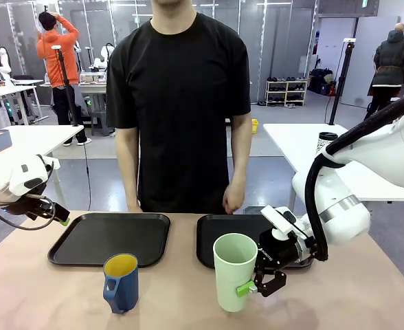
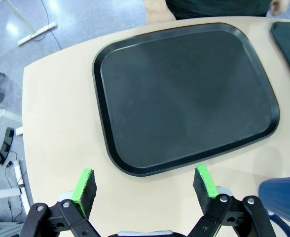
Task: Sort and store the cups by type.
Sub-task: Place the picked Reusable plastic cup into the Flat Tray indicated by the person.
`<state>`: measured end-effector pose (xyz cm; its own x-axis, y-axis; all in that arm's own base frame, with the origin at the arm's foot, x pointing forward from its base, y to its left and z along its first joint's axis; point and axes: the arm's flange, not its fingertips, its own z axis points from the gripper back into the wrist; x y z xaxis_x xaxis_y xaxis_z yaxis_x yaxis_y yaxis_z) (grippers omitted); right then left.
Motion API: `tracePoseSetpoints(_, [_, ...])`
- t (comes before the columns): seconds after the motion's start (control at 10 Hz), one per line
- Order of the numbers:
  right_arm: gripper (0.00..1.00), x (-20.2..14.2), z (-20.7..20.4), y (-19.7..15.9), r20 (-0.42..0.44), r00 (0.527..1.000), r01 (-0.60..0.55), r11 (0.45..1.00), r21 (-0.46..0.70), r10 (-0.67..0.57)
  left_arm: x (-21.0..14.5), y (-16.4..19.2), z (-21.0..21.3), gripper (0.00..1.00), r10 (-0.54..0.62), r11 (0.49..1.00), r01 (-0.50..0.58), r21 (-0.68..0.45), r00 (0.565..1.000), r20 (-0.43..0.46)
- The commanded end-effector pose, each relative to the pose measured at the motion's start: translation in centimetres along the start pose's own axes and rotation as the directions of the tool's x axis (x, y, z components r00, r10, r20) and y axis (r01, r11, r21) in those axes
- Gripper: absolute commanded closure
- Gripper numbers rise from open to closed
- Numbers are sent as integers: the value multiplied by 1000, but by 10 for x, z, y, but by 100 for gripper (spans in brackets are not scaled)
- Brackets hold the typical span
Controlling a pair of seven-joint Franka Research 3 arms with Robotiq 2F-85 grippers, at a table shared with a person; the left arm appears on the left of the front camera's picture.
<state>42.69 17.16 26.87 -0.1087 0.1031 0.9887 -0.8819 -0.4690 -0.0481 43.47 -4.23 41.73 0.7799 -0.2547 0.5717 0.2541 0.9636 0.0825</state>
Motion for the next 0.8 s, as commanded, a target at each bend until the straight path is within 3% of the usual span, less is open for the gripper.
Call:
tracePoseSetpoints(0.0, [38,2,1,-2,3,1000,-8,1000,3,8,0,1,0,0,2,1000,-2,0,1000,1])
tracePoseSetpoints(0.7, [38,2,1,-2,3,1000,-8,1000,3,8,0,1,0,0,2,1000,-2,0,1000,1])
